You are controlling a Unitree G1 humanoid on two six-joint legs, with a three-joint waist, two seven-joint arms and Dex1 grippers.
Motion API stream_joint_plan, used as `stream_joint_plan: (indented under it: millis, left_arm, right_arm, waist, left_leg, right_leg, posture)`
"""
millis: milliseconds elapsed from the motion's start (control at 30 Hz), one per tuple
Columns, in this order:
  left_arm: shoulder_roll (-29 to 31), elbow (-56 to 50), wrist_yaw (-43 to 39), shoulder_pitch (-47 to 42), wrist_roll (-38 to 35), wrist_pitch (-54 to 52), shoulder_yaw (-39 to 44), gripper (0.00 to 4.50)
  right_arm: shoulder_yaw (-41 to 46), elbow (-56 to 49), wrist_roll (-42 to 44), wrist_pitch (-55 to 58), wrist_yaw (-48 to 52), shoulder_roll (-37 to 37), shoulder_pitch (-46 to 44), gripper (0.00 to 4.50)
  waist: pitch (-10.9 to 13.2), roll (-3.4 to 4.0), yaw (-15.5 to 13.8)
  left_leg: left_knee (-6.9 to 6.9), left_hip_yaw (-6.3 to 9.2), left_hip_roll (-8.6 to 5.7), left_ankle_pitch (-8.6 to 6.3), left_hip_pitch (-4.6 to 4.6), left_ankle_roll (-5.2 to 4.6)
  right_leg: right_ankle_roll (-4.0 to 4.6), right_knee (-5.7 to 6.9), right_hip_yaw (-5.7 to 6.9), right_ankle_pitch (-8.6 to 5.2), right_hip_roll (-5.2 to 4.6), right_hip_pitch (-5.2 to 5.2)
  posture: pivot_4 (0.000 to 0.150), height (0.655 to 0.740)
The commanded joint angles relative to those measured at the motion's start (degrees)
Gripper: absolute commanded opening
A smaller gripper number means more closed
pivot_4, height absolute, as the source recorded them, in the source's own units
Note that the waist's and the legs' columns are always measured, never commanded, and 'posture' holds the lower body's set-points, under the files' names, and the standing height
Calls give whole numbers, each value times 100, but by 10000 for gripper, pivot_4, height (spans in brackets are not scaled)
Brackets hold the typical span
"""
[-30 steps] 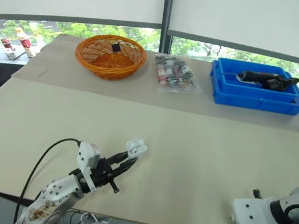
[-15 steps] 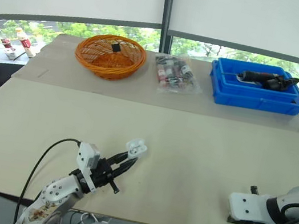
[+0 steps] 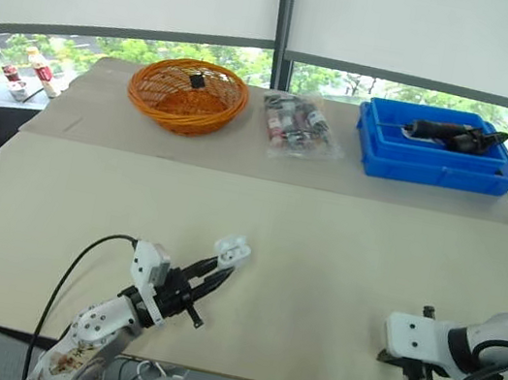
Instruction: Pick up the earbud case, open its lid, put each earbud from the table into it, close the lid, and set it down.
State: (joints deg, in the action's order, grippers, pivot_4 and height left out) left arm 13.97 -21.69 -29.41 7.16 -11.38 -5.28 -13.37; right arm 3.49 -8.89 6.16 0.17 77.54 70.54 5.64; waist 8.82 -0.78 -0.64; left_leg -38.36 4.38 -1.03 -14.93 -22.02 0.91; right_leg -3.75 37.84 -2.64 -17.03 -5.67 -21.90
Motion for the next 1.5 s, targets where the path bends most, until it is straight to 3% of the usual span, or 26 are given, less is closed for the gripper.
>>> stream_joint_plan:
  millis: [33,133,267,500,1000,1333,1500]
  left_arm:
    - [-16,-180,9,-31,-54,36,-3,5048]
    - [-17,-152,4,-45,-51,53,4,5048]
    - [-16,-114,-11,-66,-49,78,8,5048]
    - [-52,-46,-28,-103,-27,113,-50,5048]
    - [-55,-82,-34,-71,2,90,-75,5048]
    - [-47,-102,-19,-43,2,82,-53,5048]
    - [-55,-102,-16,-45,-3,80,-57,5048]
  right_arm:
    - [369,-426,469,396,182,117,61,0]
    - [613,-712,697,795,353,293,130,0]
    - [906,-877,762,1086,464,513,181,12748]
    - [600,-836,-140,1141,48,876,13,36484]
    - [-749,-674,-1046,958,-221,618,-806,37025]
    - [-921,-389,-1296,534,-274,577,-832,37025]
    - [-909,-445,-1233,549,-239,523,-798,21165]
  waist:
    - [0,0,2]
    - [-1,1,3]
    - [0,1,-1]
    - [-1,1,4]
    - [-1,1,14]
    - [-1,1,10]
    - [0,-1,23]
  left_leg:
    - [0,0,0,0,0,0]
    - [0,1,0,0,-1,0]
    - [0,0,0,0,0,0]
    - [0,0,0,0,-1,0]
    - [0,0,0,0,-4,0]
    - [0,0,0,0,-4,0]
    - [0,0,0,0,-2,0]
  right_leg:
    - [0,0,0,0,0,0]
    - [0,0,0,0,0,0]
    - [0,0,0,0,0,0]
    - [0,0,1,0,0,-2]
    - [0,-1,1,0,0,-5]
    - [0,-1,2,0,-1,-6]
    - [0,-1,2,0,0,-4]
  posture:
    - [1500,7400]
    - [1500,7400]
    - [1500,7400]
    - [1500,7400]
    - [1500,7400]
    - [1500,7400]
    - [1500,7400]
